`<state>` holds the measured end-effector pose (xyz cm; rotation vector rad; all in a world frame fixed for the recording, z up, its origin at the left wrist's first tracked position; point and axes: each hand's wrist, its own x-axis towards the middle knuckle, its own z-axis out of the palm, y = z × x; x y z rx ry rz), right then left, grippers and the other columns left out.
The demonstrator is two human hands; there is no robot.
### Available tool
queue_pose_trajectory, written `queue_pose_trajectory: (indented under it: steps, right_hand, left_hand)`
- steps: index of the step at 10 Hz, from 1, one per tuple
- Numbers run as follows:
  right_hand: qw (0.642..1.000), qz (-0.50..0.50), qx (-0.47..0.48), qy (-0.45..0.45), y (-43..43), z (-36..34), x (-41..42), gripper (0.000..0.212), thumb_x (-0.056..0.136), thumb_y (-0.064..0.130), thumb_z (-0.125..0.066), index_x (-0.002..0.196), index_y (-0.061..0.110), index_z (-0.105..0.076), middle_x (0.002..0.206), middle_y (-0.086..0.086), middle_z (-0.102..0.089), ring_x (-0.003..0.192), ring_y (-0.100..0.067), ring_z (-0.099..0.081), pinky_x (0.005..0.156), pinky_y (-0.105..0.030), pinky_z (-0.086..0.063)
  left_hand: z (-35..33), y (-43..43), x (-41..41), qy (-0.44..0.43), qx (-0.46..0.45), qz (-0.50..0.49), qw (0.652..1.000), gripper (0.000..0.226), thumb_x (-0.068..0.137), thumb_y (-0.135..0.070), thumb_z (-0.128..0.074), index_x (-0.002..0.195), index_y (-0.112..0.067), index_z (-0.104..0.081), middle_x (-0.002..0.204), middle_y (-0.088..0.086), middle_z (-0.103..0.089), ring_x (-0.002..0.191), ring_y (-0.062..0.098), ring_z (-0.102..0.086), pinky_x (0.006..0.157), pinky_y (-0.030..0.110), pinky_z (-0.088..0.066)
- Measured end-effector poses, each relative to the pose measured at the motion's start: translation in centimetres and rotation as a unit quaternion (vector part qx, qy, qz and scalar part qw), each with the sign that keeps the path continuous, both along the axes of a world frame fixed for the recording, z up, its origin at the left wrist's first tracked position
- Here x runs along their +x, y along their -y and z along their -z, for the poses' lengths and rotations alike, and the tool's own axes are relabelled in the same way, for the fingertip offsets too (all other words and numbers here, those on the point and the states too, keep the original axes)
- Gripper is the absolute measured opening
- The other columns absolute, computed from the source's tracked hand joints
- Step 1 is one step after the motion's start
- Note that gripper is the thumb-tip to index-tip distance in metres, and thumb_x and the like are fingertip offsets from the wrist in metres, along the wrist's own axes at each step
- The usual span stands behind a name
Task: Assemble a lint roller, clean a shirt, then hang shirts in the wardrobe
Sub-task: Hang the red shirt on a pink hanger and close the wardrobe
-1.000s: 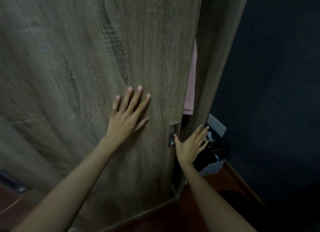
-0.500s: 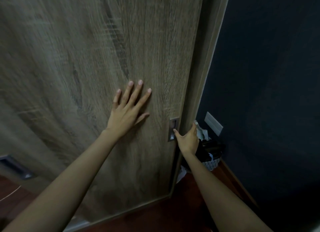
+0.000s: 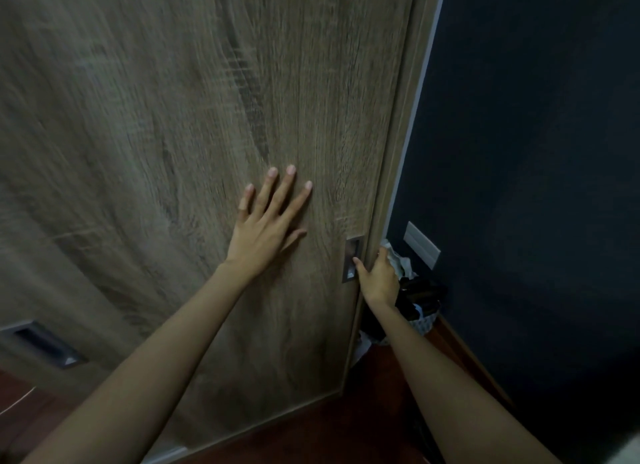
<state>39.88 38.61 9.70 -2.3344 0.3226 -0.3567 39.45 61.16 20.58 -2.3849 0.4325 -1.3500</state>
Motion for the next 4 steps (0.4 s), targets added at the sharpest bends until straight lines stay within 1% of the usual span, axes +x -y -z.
queue_pose_trajectory:
  steps: [1, 2, 3, 4]
  right_hand:
    - [1.000, -0.021, 0.015, -0.004, 0.4, 0.1, 0.2, 0.044, 0.090, 0.042, -0.059, 0.119, 0.011, -0.047, 0.110, -0.011, -0.065, 0.098, -0.029, -0.063, 0.077, -0.039, -0.053]
    - [0.996, -0.066, 0.063, -0.011, 1.4, -0.5, 0.2, 0.042, 0.090, 0.040, -0.060, 0.118, 0.010, -0.051, 0.109, -0.009, -0.067, 0.098, -0.025, -0.064, 0.079, -0.038, -0.053]
    - [0.989, -0.128, 0.070, -0.028, 3.4, -1.6, -0.1, 0.033, 0.096, 0.028, -0.053, 0.121, 0.006, -0.054, 0.108, -0.005, -0.066, 0.098, -0.020, -0.062, 0.077, -0.023, -0.045]
    - [0.987, -0.153, 0.044, -0.003, 6.8, -5.0, -0.3, 0.030, 0.099, 0.019, -0.047, 0.125, 0.007, -0.057, 0.120, -0.010, -0.064, 0.111, -0.024, -0.059, 0.089, -0.025, -0.044]
  left_hand:
    - [-0.2, 0.0, -0.4, -0.017, 0.003, 0.000, 1.000, 0.076, 0.093, -0.058, -0.043, 0.154, -0.023, -0.013, 0.161, 0.010, 0.012, 0.148, 0.028, 0.013, 0.116, 0.047, 0.009]
    - [-0.8, 0.6, -1.4, -0.075, -0.058, 0.050, 0.994, 0.069, 0.094, -0.046, -0.051, 0.152, -0.021, -0.024, 0.161, 0.012, -0.004, 0.148, 0.030, 0.003, 0.116, 0.049, 0.005]
    - [-1.8, 1.3, -2.5, -0.116, -0.118, 0.141, 0.976, 0.050, 0.097, -0.032, -0.047, 0.144, -0.017, -0.042, 0.157, 0.012, -0.026, 0.147, 0.028, -0.014, 0.117, 0.048, -0.008]
    - [-5.0, 3.4, -2.3, -0.186, -0.132, 0.237, 0.944, 0.041, 0.097, -0.029, -0.040, 0.133, -0.015, -0.055, 0.137, 0.006, -0.057, 0.134, 0.020, -0.044, 0.113, 0.039, -0.024]
